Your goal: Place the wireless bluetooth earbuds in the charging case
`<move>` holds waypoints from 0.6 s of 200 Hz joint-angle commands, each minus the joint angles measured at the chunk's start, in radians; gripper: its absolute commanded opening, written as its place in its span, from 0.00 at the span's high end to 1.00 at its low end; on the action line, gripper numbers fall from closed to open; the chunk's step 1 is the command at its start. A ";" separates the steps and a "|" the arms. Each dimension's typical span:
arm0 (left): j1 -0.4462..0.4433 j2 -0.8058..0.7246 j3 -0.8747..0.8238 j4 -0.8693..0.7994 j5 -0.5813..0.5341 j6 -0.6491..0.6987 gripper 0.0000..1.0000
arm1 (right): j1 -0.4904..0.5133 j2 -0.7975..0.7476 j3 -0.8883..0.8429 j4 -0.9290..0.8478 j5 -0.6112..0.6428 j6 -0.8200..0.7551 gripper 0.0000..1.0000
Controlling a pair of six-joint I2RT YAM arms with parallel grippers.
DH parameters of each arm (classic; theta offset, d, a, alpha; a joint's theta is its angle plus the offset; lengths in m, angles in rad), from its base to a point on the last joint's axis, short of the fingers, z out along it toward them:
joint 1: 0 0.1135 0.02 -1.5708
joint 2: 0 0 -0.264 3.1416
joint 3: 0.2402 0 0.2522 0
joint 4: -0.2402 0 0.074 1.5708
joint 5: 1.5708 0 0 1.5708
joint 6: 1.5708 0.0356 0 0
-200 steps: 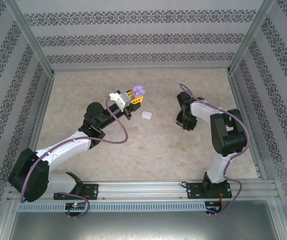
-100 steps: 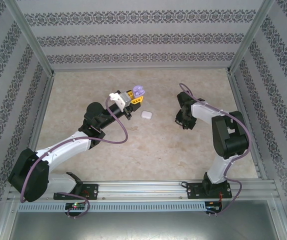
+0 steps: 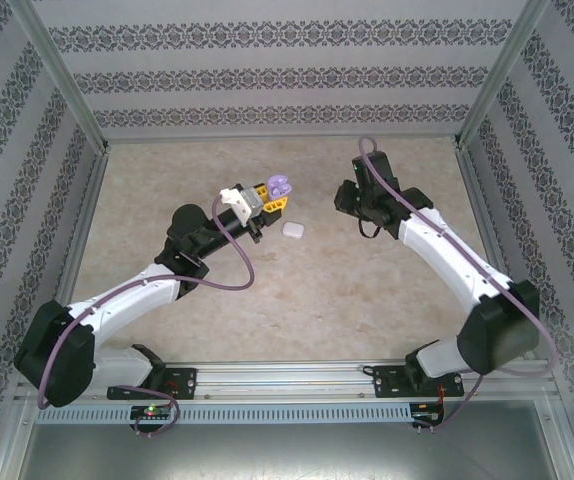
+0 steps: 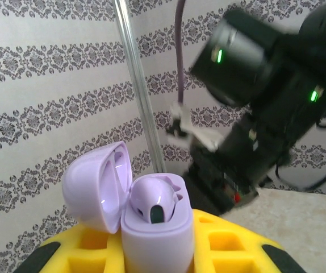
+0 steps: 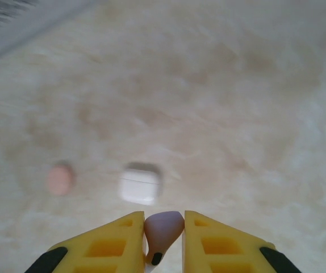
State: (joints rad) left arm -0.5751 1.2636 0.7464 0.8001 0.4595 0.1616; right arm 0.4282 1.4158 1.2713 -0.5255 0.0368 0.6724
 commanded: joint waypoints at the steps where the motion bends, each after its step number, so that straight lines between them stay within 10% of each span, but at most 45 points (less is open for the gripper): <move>1: -0.012 -0.036 0.026 -0.021 0.045 0.039 1.00 | 0.056 -0.068 0.088 0.001 0.032 -0.107 0.79; 120: -0.012 -0.012 0.083 -0.079 0.090 0.024 1.00 | 0.317 -0.239 0.136 0.146 0.034 -0.316 0.78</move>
State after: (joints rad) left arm -0.5751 1.2430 0.7879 0.7170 0.5240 0.1871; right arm 0.7155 1.1889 1.4101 -0.4217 0.0635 0.4046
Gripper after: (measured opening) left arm 0.215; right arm 0.217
